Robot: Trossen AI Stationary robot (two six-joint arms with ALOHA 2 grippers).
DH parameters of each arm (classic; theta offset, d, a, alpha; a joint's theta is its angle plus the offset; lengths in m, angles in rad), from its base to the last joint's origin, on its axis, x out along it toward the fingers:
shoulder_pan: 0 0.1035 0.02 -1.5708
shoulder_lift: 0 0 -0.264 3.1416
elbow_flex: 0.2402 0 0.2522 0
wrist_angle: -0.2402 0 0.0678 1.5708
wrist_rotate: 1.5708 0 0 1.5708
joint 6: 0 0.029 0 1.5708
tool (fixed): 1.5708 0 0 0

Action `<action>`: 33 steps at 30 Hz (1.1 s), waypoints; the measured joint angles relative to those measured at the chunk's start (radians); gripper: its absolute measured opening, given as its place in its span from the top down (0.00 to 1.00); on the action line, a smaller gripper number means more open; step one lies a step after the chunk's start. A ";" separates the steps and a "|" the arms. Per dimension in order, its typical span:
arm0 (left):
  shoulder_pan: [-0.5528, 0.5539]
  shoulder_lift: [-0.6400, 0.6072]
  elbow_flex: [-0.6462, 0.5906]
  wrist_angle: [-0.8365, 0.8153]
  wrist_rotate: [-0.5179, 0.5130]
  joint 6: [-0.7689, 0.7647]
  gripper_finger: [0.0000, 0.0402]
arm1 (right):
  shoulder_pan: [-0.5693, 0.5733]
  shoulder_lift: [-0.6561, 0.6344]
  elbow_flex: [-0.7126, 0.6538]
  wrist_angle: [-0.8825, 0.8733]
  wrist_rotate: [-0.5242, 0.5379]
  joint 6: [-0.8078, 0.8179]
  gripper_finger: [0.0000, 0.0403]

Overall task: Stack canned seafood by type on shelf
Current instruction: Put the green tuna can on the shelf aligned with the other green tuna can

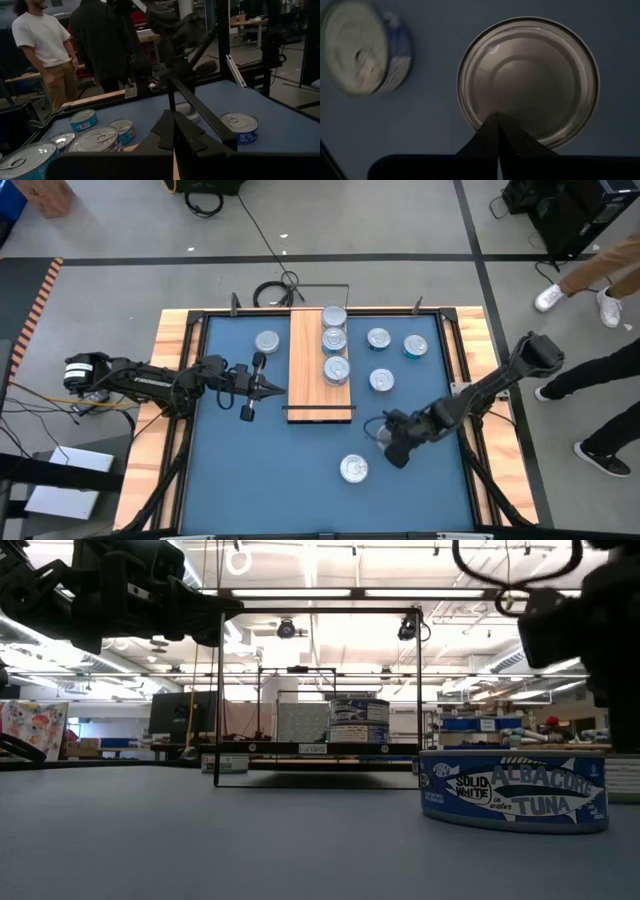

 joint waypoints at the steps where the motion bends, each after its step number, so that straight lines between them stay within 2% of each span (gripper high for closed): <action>1: 0.000 0.000 0.000 0.001 0.000 0.000 1.00 | 0.013 0.024 0.029 -0.011 0.001 -0.011 0.99; 9: 0.000 0.000 0.000 0.000 0.000 0.000 1.00 | 0.083 0.219 0.293 -0.179 0.079 -0.164 0.97; 17: -0.012 0.000 0.000 0.000 0.000 0.002 1.00 | 0.145 0.434 0.512 -0.398 0.188 -0.236 0.80; 24: -0.032 0.000 0.000 0.001 0.000 0.018 1.00 | 0.179 0.550 0.604 -0.486 0.263 -0.265 0.68; 33: -0.040 0.000 0.000 0.002 -0.006 0.021 1.00 | 0.219 0.578 0.668 -0.598 0.353 -0.240 0.66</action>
